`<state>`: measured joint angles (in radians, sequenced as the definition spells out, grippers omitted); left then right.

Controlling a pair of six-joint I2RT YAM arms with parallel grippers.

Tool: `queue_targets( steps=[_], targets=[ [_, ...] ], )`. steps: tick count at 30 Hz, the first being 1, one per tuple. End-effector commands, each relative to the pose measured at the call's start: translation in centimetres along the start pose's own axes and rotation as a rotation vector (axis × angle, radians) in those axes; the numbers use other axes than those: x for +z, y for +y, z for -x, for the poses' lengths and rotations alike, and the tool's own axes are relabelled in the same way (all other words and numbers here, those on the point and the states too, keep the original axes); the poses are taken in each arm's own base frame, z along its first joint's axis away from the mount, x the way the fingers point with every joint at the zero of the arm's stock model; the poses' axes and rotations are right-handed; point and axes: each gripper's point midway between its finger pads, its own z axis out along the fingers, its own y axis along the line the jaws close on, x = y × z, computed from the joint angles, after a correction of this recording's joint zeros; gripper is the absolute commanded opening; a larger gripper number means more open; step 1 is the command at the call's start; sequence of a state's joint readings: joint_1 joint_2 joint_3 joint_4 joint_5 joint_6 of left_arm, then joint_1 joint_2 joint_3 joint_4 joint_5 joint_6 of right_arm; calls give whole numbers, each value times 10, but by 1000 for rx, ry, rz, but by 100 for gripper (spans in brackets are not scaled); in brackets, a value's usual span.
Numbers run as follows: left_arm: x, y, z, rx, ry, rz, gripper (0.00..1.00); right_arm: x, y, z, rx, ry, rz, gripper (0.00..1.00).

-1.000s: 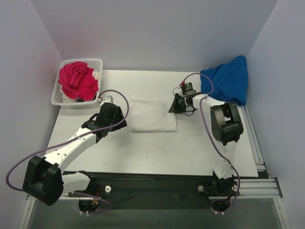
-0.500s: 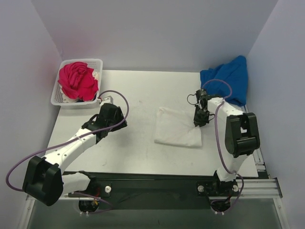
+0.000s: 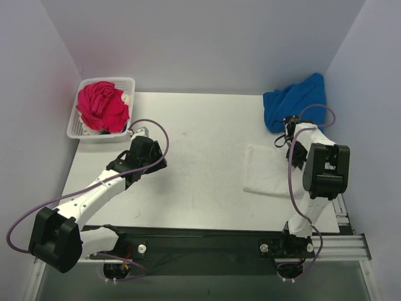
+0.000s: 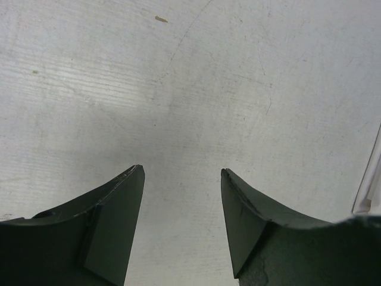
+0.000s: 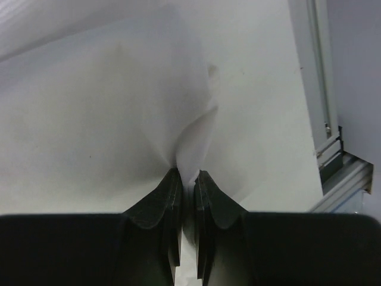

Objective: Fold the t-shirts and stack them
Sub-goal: Neatly place the folded tshirt to the corner

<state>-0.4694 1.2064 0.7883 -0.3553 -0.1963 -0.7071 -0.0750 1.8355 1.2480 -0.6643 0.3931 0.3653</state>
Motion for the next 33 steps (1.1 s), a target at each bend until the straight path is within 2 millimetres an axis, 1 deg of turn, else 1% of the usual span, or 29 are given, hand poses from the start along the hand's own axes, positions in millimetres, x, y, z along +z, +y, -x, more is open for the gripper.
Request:
queue_targets(
  steps=[1, 2, 4, 5, 6, 7, 8, 11, 12, 14, 15, 19, 21, 22, 25, 26, 27, 29, 32, 33],
  targets=[
    [-11, -15, 11, -23, -26, -58, 65, 6, -36, 13, -24, -6, -225, 0],
    [-11, -14, 10, -22, -21, -58, 65, 5, -43, 25, -9, -31, -255, 0],
    [-12, -14, 10, -25, -24, -56, 65, 13, -51, 32, 2, -11, -279, 0],
    [-13, -13, 10, -25, -26, -54, 65, 13, -55, 41, 19, -23, -289, 0],
    [-12, -12, 11, -27, -31, -53, 65, 15, -58, 45, 21, -21, -298, 0],
    [-13, -12, 11, -26, -31, -50, 65, 21, -66, 46, 20, -2, -311, 0],
    [-13, -12, 11, -27, -31, -50, 65, 21, -71, 52, 35, -10, -321, 0],
    [-10, -11, 10, -27, -25, -48, 65, 30, -82, 57, 48, 13, -334, 0],
    [-9, -12, 10, -27, -24, -49, 65, 31, -85, 63, 53, 4, -343, 0],
    [-5, -11, 6, -24, -9, -41, 65, 38, -87, 68, 48, 9, -344, 0],
    [-5, -12, 6, -25, -9, -44, 65, 38, -88, 74, 47, -2, -343, 0],
    [-2, -11, 4, -24, -1, -41, 65, 46, -91, 85, 55, -12, -338, 0],
    [-2, -12, 4, -26, 0, -42, 65, 46, -92, 91, 55, -19, -333, 0],
    [-1, -11, 3, -25, 2, -40, 65, 47, -92, 98, 64, -31, -334, 0],
    [0, -11, 2, -26, 5, -41, 65, 50, -95, 108, 54, -38, -345, 0],
    [1, -12, 1, -26, 7, -44, 65, 49, -97, 117, 64, -54, -348, 0],
    [1, -12, 2, -26, 6, -43, 65, 50, -96, 120, 63, -55, -349, 0],
    [1, -12, 2, -26, 6, -45, 65, 47, -101, 128, 74, -75, -380, 0],
    [3, -11, 0, -27, 11, -39, 65, 41, -110, 130, 77, -85, -421, 0],
    [3, -10, 0, -27, 9, -36, 65, 35, -116, 126, 66, -66, -445, 0]
  ],
)
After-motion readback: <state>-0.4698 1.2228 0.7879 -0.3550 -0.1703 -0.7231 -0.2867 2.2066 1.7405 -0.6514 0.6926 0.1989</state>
